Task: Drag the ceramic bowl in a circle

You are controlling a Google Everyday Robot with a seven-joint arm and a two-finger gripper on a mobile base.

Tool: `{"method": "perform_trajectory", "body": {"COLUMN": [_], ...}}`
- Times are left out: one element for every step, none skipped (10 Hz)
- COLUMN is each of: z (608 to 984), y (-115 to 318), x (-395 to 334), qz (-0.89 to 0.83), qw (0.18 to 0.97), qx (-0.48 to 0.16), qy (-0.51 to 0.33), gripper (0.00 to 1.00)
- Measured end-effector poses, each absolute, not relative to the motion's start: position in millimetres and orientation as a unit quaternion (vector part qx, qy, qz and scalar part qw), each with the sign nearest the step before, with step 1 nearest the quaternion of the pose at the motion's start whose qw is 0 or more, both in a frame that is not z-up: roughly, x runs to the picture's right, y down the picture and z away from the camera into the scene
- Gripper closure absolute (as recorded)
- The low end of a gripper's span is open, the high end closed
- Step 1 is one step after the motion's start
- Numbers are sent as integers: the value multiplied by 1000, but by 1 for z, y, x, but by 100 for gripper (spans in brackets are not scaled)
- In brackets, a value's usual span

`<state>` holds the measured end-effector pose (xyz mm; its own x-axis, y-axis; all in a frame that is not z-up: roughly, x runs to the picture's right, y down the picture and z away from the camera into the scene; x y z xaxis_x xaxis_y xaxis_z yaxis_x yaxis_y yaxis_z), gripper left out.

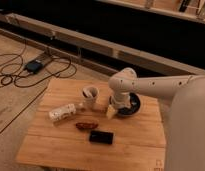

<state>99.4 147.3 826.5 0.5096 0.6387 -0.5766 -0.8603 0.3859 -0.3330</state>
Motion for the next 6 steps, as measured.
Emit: {"method": "perform_trajectory", "body": {"z": [835, 843, 850, 857, 861, 866], "y": [153, 156, 158, 158, 157, 157], "x": [98, 97, 97, 98, 100, 102], "qz": [458, 456, 456, 458, 460, 464], "qw": [813, 812, 811, 810, 808, 805], "qx": [-311, -313, -315, -314, -314, -314], "qy": [183, 186, 187, 190, 191, 194], "gripper": [20, 20, 20, 20, 20, 20]}}
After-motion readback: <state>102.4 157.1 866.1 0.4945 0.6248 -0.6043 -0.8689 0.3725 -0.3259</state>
